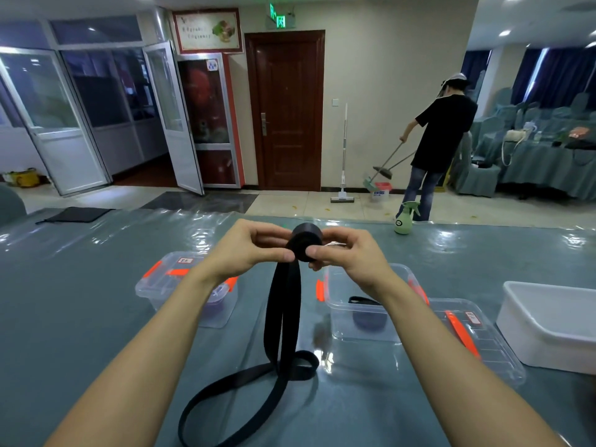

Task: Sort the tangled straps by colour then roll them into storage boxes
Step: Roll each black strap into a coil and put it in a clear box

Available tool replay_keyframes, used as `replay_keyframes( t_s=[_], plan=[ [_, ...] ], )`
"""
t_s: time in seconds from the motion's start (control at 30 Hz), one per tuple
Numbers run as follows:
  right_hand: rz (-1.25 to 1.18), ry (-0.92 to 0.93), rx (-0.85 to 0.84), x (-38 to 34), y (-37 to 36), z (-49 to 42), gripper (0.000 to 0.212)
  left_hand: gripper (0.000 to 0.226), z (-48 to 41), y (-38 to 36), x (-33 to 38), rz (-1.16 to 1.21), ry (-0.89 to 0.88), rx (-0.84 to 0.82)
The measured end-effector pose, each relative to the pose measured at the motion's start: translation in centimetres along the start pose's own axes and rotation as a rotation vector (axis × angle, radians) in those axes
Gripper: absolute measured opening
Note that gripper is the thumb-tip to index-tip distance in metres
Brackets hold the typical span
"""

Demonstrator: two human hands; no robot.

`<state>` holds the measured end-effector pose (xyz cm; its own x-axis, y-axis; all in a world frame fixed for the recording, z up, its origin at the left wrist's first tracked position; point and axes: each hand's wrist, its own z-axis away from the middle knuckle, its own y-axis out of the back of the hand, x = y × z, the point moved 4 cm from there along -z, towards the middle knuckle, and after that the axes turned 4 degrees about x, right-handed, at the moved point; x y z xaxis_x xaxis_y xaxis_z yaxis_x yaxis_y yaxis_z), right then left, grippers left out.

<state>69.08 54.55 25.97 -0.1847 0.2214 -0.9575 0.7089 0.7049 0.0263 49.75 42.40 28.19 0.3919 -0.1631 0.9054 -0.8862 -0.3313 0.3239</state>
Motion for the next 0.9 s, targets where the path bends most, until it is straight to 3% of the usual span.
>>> replay_keyframes(
  t_s=[0.17,0.27,0.43,0.53,0.63,0.73,0.9],
  plan=[
    [-0.293,-0.070,-0.003,0.9,-1.2,-0.3,0.040,0.042,-0.1,-0.5,0.0,0.103,0.015,0.118],
    [-0.249,-0.079,-0.031,1.8,-1.5,-0.1,0.039,0.043,-0.4,0.1,0.2,-0.025,0.012,0.112],
    [0.387,-0.021,-0.092,0.7,-0.7,-0.6,0.046,0.034,-0.7,-0.1,1.3,-0.475,-0.006,-0.034],
    [0.694,0.033,-0.190,-0.4,-1.4,-0.9,0.030,0.032,-1.5,-0.8,2.7,-0.792,-0.061,-0.125],
    [0.875,0.113,-0.172,-1.0,-2.0,-1.0,0.024,0.033,-2.1,-1.0,3.8,-0.889,-0.106,-0.165],
    [0.793,0.166,-0.079,-1.1,-1.1,-1.1,0.018,0.038,-2.3,-0.5,3.5,-0.662,-0.088,-0.096],
    [0.211,0.067,0.017,0.3,0.3,-0.9,0.018,0.038,-0.8,-0.6,0.2,0.001,0.004,0.097]
  ],
)
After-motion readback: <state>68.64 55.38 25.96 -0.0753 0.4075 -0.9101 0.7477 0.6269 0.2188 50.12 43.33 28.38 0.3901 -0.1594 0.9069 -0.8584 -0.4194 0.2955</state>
